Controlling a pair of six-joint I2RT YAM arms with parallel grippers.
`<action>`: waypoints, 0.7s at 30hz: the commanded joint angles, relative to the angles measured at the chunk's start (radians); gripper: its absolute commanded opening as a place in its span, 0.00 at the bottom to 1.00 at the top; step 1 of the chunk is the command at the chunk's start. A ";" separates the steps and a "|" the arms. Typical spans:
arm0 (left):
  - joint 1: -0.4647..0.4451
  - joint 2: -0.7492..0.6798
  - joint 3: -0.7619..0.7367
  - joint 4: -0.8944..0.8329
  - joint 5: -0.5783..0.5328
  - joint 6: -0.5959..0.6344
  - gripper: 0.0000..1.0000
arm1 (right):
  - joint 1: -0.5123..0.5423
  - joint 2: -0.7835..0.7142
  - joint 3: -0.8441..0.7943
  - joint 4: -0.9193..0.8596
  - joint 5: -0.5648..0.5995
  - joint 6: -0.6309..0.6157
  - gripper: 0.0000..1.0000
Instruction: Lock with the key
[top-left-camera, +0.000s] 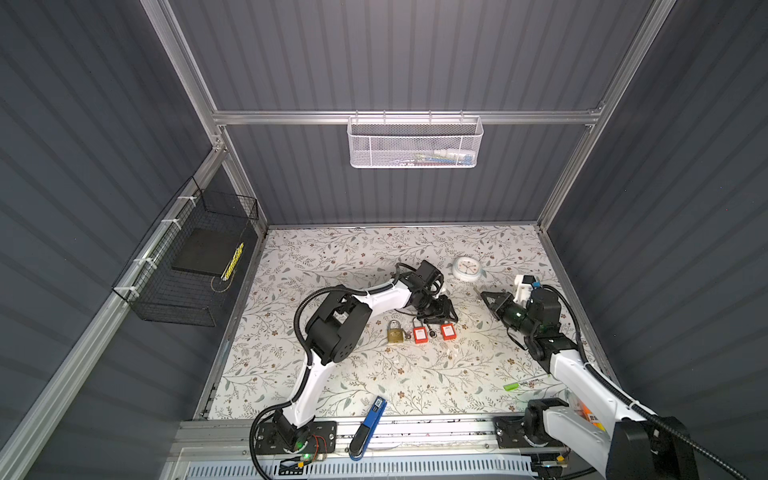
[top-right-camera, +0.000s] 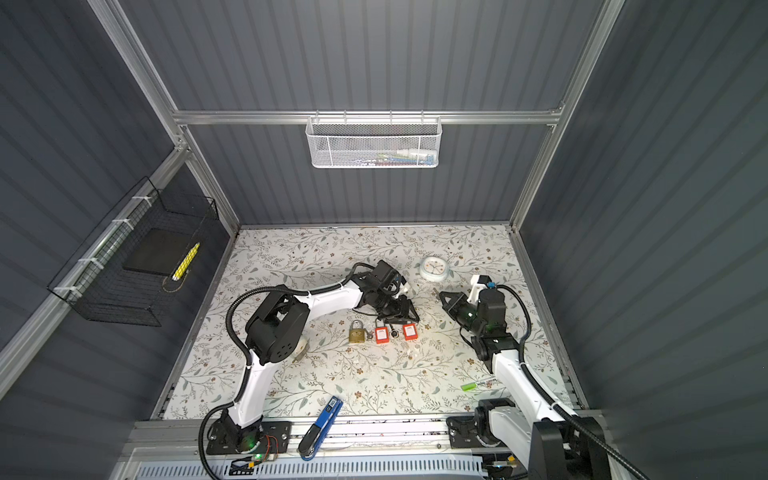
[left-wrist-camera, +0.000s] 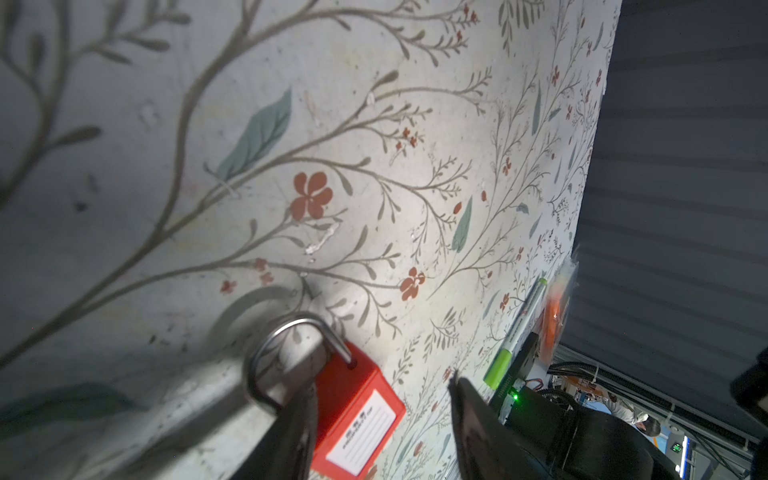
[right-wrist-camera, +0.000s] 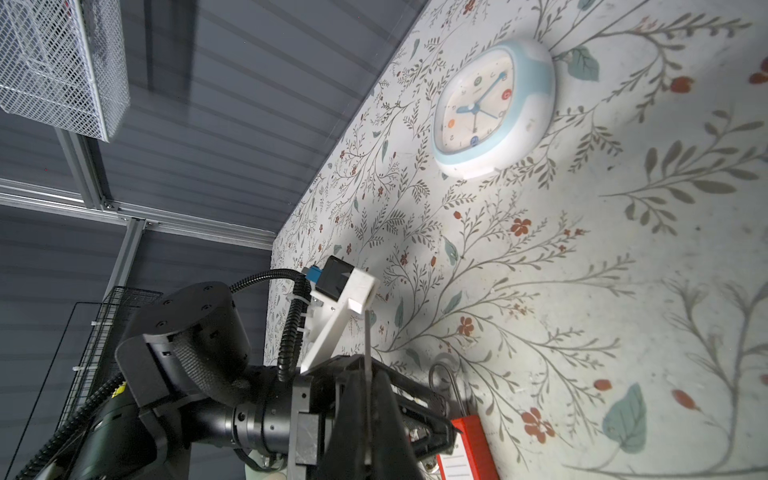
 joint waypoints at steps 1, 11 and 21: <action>0.011 -0.073 0.029 -0.013 -0.018 0.010 0.54 | -0.002 0.002 -0.030 0.003 -0.015 0.033 0.00; 0.101 -0.150 0.012 -0.025 -0.024 0.029 0.54 | 0.006 0.020 -0.127 0.032 0.002 0.126 0.00; 0.145 -0.187 -0.030 -0.013 -0.026 0.029 0.54 | 0.097 0.169 -0.150 0.137 0.012 0.189 0.00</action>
